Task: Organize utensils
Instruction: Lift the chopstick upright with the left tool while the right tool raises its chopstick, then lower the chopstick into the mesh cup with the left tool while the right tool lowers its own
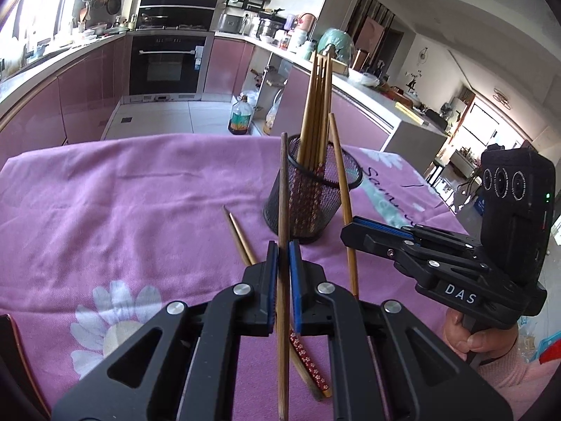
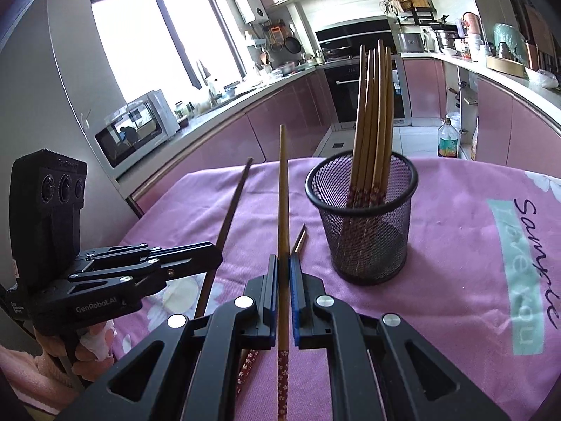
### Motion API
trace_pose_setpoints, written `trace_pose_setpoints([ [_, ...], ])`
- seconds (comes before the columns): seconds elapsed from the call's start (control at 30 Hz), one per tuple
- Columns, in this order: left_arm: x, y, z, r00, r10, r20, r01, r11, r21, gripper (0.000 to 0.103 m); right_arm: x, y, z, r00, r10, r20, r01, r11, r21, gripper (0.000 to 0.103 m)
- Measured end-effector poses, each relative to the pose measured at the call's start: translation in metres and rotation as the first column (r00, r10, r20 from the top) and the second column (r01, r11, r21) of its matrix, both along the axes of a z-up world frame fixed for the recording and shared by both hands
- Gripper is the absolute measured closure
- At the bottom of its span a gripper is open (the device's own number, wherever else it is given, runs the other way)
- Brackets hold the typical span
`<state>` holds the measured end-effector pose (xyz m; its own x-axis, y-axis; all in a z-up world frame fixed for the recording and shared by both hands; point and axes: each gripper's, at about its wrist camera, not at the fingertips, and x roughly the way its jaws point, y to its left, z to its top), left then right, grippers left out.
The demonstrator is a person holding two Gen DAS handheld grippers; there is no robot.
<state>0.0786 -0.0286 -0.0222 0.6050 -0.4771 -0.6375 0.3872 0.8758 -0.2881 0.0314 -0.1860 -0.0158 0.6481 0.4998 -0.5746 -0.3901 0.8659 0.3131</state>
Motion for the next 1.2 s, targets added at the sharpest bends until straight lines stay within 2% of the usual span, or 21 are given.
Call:
trace_pose_setpoints([
  [0.83, 0.005, 0.005, 0.037, 0.997, -0.035, 0.071, 0.042, 0.994, -0.102, 0.096, 0.001, -0.014, 0.030, 0.996, -0.033, 0.089, 0.030, 0.999, 0.027, 0.098],
  [1.2, 0.017, 0.002, 0.060, 0.991, -0.043, 0.125, 0.060, 0.989, -0.135, 0.096, 0.005, -0.021, 0.056, 0.985, -0.048, 0.165, 0.045, 0.999, 0.025, 0.098],
])
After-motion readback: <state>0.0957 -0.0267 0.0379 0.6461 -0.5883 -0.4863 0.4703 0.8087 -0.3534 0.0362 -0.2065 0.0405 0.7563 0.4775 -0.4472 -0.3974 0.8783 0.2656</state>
